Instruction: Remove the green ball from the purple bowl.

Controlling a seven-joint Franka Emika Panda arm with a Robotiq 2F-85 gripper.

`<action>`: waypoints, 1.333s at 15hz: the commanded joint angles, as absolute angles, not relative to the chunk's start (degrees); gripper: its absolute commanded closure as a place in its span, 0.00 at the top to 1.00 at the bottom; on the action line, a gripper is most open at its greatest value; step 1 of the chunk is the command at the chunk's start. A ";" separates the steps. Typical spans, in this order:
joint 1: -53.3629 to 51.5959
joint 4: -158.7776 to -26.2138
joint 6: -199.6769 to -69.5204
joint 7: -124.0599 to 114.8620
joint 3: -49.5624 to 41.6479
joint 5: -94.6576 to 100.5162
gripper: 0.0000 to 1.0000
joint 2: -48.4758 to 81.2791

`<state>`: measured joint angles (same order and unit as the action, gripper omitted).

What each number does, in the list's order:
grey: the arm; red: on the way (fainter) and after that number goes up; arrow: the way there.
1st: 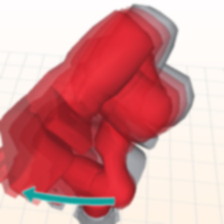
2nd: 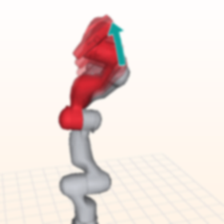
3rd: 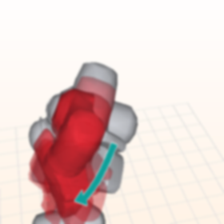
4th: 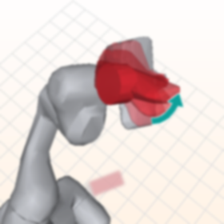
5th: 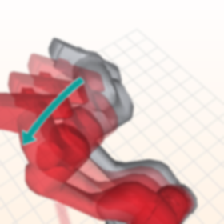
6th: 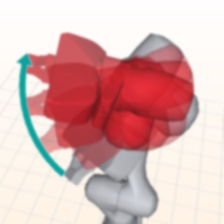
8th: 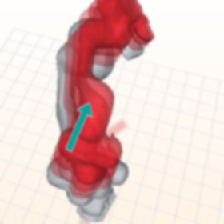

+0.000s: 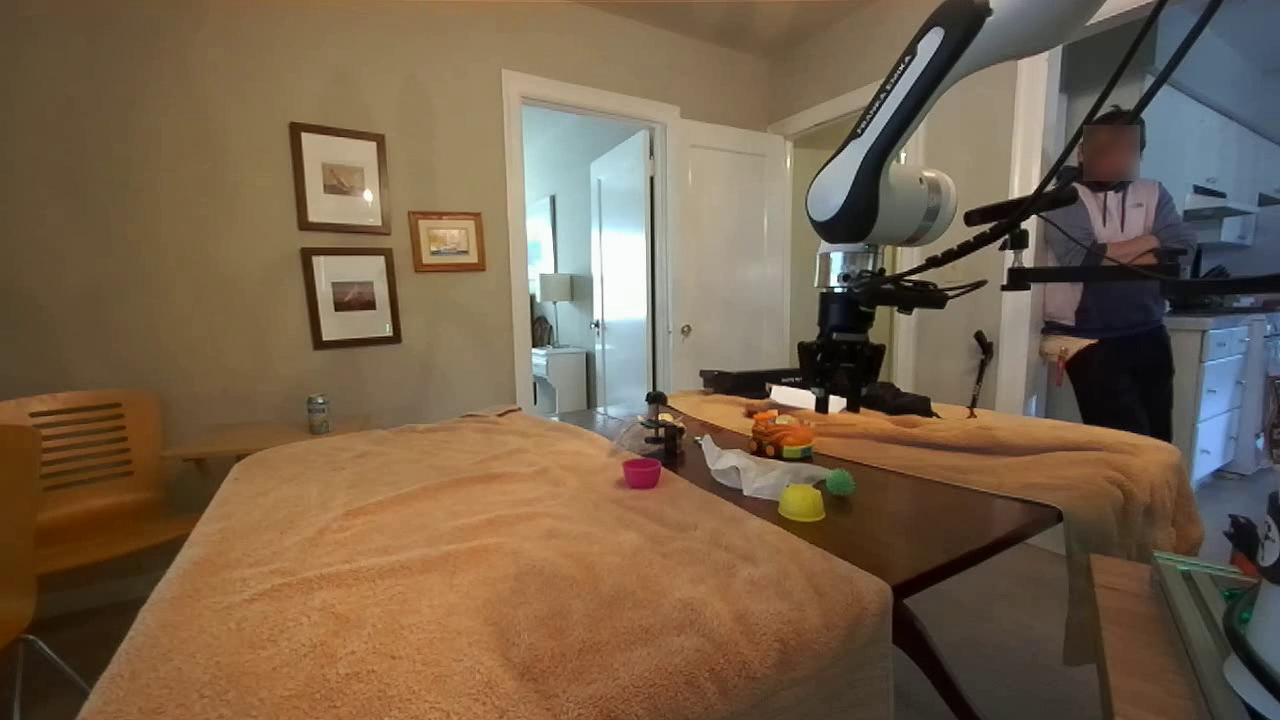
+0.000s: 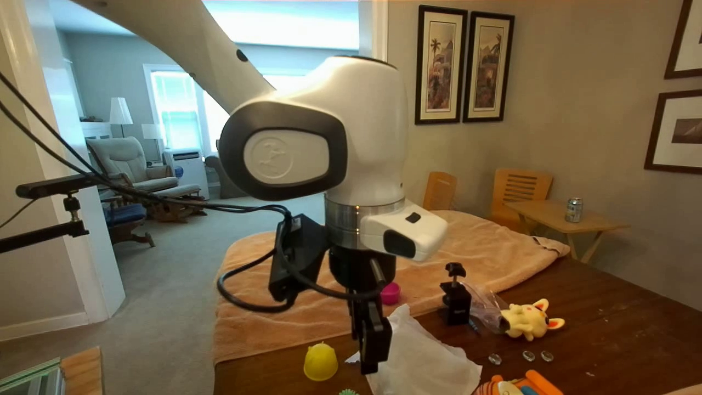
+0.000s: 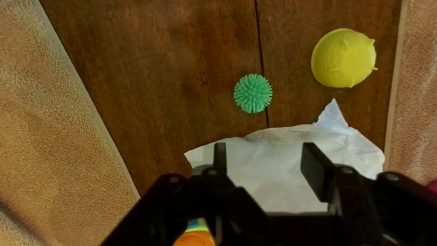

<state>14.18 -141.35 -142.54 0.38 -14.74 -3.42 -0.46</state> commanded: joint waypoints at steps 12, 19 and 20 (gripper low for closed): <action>12.95 -140.15 -142.31 0.83 -13.10 -1.07 1.00 -3.16; 11.61 -138.29 -142.17 1.29 -11.56 -1.18 1.00 -3.86; 11.59 -138.36 -142.23 1.42 -11.56 -1.31 1.00 -3.99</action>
<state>11.68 -138.23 -142.54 0.77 -11.63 -2.02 -2.59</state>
